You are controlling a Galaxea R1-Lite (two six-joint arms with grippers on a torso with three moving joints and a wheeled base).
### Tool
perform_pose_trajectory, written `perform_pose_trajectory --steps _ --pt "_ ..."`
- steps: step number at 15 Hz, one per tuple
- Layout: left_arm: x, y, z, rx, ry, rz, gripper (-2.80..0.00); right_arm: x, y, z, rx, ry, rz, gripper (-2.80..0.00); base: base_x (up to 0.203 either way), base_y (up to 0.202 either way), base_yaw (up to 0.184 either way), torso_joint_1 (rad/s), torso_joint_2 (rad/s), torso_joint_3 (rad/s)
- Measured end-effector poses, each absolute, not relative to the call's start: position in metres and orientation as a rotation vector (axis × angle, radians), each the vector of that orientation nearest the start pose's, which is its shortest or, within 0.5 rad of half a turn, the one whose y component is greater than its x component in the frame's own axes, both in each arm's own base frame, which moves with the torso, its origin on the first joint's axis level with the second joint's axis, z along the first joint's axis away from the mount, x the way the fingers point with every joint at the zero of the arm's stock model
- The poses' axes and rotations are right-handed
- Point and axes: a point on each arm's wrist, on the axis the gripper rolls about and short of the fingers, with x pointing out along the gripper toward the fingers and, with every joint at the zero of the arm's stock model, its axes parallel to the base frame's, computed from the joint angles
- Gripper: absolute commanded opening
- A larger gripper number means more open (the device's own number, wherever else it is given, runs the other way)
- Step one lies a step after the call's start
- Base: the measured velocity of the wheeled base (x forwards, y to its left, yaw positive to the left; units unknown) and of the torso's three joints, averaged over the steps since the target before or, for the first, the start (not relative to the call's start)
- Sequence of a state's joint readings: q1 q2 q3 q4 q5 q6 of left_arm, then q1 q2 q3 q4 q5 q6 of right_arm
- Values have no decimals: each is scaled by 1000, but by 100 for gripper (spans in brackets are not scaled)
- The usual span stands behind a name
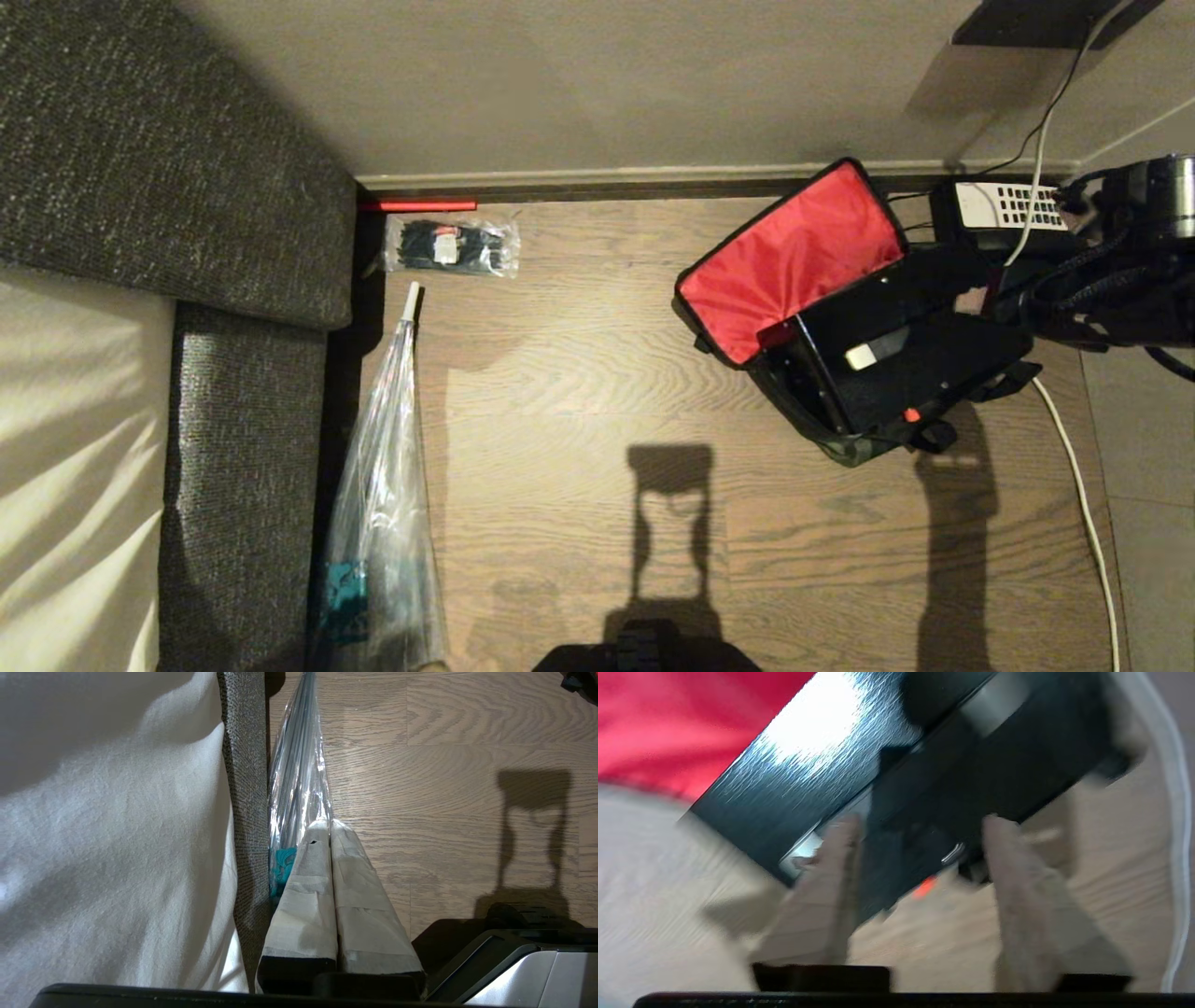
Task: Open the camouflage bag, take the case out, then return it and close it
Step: Close the top of the storage box
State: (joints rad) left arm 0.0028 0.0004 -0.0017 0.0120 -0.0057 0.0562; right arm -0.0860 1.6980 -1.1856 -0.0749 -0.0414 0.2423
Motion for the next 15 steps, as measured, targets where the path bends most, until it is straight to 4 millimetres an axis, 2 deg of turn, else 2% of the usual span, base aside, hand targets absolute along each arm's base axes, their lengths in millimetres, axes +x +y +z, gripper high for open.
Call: perform_pose_trajectory --steps 6,7,10,15 --pt "-23 0 75 57 11 -4 -280 354 -91 242 288 341 -328 0 0 0 0 0 0 0" --pt "-23 0 75 56 11 -3 -280 359 -100 242 298 332 -350 -280 0 0 0 0 0 0" --pt "-23 0 75 56 11 -3 -280 375 -126 238 320 298 -402 -280 0 0 0 0 0 0" --pt "-23 0 75 56 11 -3 -280 409 -147 212 304 302 -436 -280 0 0 0 0 0 0"
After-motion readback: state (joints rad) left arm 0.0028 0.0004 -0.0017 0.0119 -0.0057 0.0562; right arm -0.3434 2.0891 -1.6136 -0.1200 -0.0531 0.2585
